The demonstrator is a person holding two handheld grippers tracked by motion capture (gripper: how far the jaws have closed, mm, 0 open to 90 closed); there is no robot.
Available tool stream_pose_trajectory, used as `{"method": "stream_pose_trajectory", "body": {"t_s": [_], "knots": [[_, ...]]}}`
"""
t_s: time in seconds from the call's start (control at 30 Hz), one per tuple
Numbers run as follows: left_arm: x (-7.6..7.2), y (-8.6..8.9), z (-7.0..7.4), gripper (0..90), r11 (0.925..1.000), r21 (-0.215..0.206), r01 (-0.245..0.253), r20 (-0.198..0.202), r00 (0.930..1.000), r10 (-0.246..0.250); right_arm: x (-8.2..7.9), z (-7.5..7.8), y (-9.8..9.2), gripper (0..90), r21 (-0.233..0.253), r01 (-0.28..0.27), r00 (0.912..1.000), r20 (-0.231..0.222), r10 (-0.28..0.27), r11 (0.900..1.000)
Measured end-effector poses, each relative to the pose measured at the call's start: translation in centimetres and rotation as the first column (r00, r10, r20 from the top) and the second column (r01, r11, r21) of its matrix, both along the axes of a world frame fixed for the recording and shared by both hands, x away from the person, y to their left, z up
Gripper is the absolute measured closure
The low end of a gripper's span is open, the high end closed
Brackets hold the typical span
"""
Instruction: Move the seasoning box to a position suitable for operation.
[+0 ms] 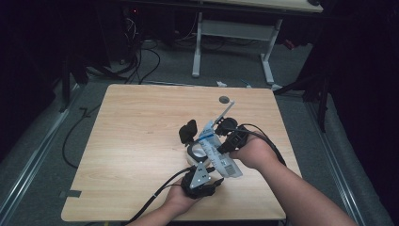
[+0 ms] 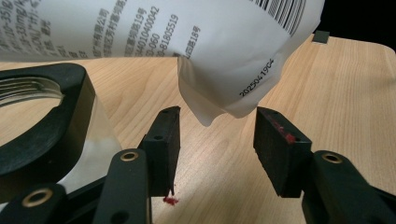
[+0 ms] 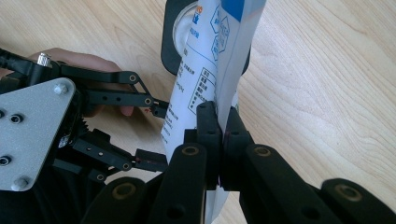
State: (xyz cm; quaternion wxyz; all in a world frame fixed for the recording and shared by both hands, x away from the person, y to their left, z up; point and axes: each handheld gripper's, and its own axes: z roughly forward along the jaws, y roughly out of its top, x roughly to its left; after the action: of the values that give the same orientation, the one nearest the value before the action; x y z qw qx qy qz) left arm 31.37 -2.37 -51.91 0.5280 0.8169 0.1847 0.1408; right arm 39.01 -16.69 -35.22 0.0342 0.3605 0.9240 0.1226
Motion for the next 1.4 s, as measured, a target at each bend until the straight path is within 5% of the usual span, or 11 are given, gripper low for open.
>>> {"method": "stream_pose_trajectory", "body": {"t_s": [0.47,1.4], "knots": [[-0.3,1.0,-0.4,50.6,0.9991,0.039,-0.015,0.004,0.9999,0.015,0.3,-0.1,0.0,89.1,0.009,-0.001,1.0,-0.002,0.001,1.0],[1.0,7.1,0.5,49.7,0.9933,-0.004,-0.115,-0.005,0.9933,0.115,0.1,0.0,-0.1,89.1,0.0,0.0,1.0,0.002,0.0,1.0]]}}
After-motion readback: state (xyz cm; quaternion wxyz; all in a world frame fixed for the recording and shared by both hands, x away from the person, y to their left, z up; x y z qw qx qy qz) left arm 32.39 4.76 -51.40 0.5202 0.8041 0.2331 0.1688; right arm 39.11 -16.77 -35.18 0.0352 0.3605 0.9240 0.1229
